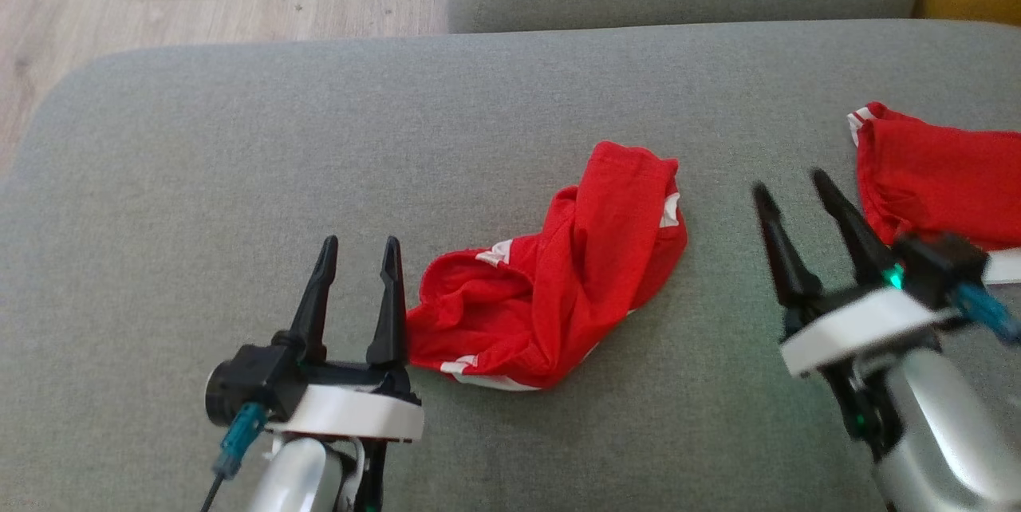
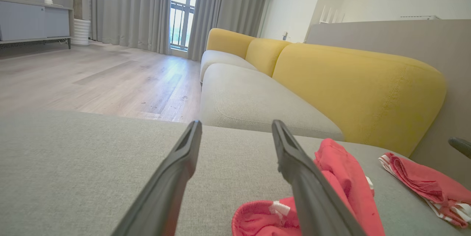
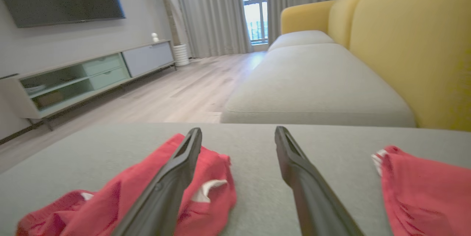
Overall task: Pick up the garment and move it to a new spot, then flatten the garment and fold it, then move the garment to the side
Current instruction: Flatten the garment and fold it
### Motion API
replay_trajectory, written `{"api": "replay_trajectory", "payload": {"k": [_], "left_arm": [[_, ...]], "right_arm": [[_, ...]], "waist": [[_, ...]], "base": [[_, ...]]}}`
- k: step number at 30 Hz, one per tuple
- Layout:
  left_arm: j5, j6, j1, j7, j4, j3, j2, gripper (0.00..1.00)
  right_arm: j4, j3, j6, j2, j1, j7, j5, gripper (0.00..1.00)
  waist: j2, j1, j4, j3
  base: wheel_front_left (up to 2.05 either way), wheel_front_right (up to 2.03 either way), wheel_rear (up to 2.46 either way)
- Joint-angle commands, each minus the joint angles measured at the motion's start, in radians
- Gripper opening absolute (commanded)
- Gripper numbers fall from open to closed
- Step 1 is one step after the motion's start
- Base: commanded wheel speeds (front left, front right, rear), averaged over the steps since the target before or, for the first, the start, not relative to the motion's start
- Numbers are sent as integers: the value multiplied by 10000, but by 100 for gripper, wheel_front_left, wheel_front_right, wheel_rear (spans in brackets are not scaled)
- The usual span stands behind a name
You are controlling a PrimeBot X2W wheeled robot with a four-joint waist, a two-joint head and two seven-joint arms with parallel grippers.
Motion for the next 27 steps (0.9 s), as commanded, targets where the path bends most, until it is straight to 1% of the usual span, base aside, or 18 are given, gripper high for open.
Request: {"api": "replay_trajectory", "payload": {"k": [1, 2, 5, 9, 13, 14, 15, 17, 20, 27], "left_arm": [[107, -73, -166, -80, -383, 323, 45, 100], [114, -137, -143, -80, -352, 217, 45, 100], [153, -237, -119, -80, -289, 89, 45, 100], [244, -403, -106, -80, -190, -60, 45, 100], [501, -650, -142, -80, -79, -254, 55, 100], [501, -650, -142, -80, -79, -254, 55, 100], [631, -778, -153, -80, -5, -410, 116, 100], [787, -1054, -166, -47, 243, -868, 364, 100], [1050, -1292, -341, 355, 411, -1740, 1003, 100], [1276, -1379, -1031, 1745, 112, -4117, 2646, 100]], "right_arm": [[-379, -418, -7, 178, 307, -106, -470, 100], [-519, -1186, -7, 579, 742, -107, -920, 100], [-812, -1850, -7, 1143, 1159, 9, -1509, 100], [-1204, -2095, -7, 1541, 1380, 253, -1929, 100], [-1469, -2287, -7, 1736, 1426, 400, -2090, 100], [-1469, -2287, -7, 1736, 1426, 400, -2090, 100], [-1508, -2323, -7, 1769, 1439, 421, -2117, 100], [-1560, -2392, -7, 1826, 1471, 456, -2157, 100], [-1589, -2494, -7, 1885, 1516, 496, -2193, 100], [-1501, -2687, -7, 2015, 1494, 502, -2206, 100]], "waist": [[-1, 1, -19, 19], [-1, 1, -42, 46], [-1, 1, -87, 101], [-1, 1, -123, 142], [-1, 1, -114, 168], [-1, 1, -114, 168], [-1, 1, -105, 167], [-1, 1, -78, 183], [-1, 1, -24, 223], [-1, 1, -9, 333]], "base": [[0, 0, 0], [0, 0, 0], [0, 0, 0], [0, 0, 0], [0, 0, 0], [0, 0, 0], [0, 0, 0], [0, 0, 0], [0, 0, 0], [0, 0, 0]]}}
